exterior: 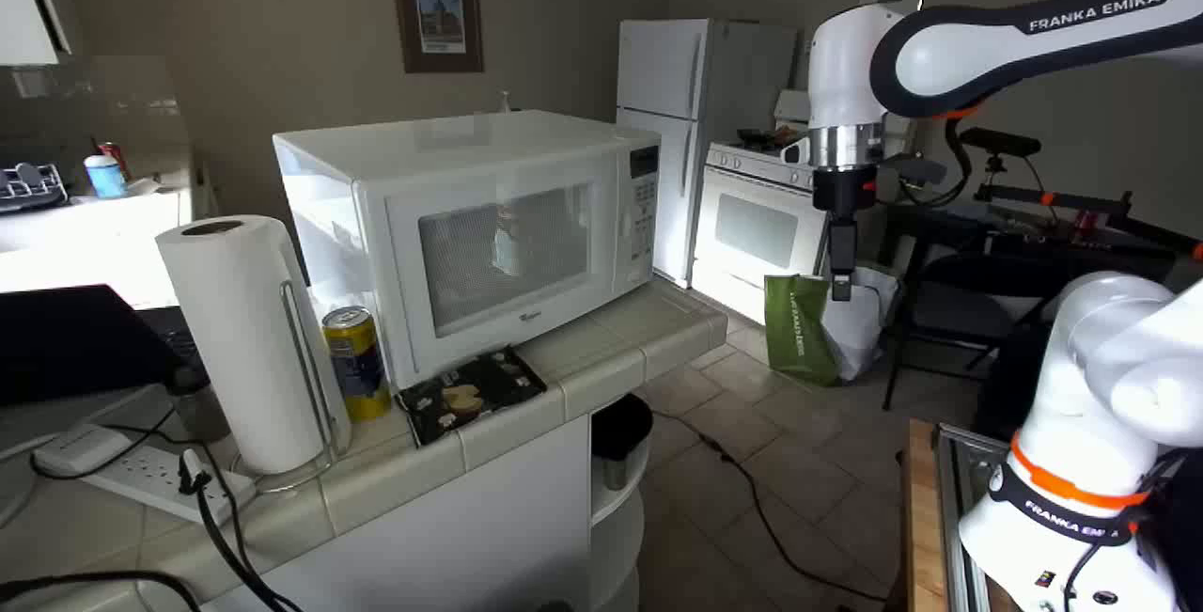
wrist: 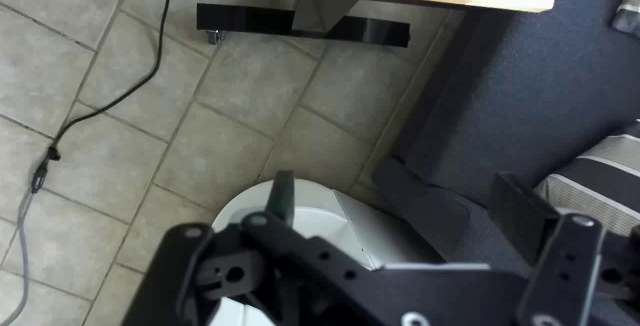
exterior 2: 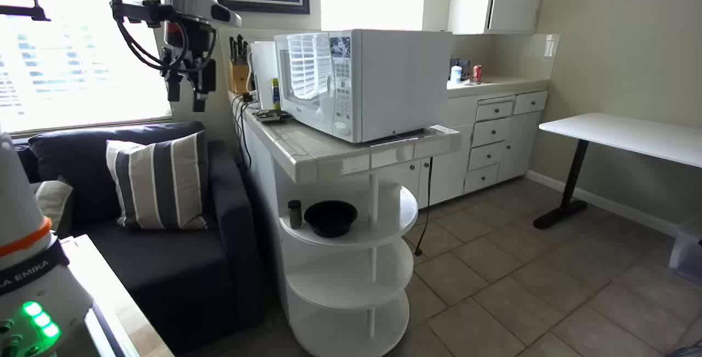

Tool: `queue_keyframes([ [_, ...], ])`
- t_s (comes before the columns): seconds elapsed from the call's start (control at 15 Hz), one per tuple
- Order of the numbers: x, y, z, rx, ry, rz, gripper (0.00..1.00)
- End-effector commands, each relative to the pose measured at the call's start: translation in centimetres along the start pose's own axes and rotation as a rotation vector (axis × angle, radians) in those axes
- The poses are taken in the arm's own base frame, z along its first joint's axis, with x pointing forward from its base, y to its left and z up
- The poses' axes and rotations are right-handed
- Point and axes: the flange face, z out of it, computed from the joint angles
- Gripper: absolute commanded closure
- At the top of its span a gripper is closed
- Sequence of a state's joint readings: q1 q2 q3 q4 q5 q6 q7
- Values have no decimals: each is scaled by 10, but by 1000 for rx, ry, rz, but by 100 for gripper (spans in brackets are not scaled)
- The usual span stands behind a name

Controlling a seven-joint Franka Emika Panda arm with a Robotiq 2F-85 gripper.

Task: Put the black packet on top of the microwave.

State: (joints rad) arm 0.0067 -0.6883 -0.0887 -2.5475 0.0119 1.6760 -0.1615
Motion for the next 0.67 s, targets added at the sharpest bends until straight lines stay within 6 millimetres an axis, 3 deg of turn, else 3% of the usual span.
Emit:
queue_keyframes([
  [0.0, 0, 0, 0, 0, -1, 0, 0],
  [0.53, 0, 0, 0, 0, -1, 0, 0],
  [0.6, 7, 1, 1, 39, 15, 26, 0],
])
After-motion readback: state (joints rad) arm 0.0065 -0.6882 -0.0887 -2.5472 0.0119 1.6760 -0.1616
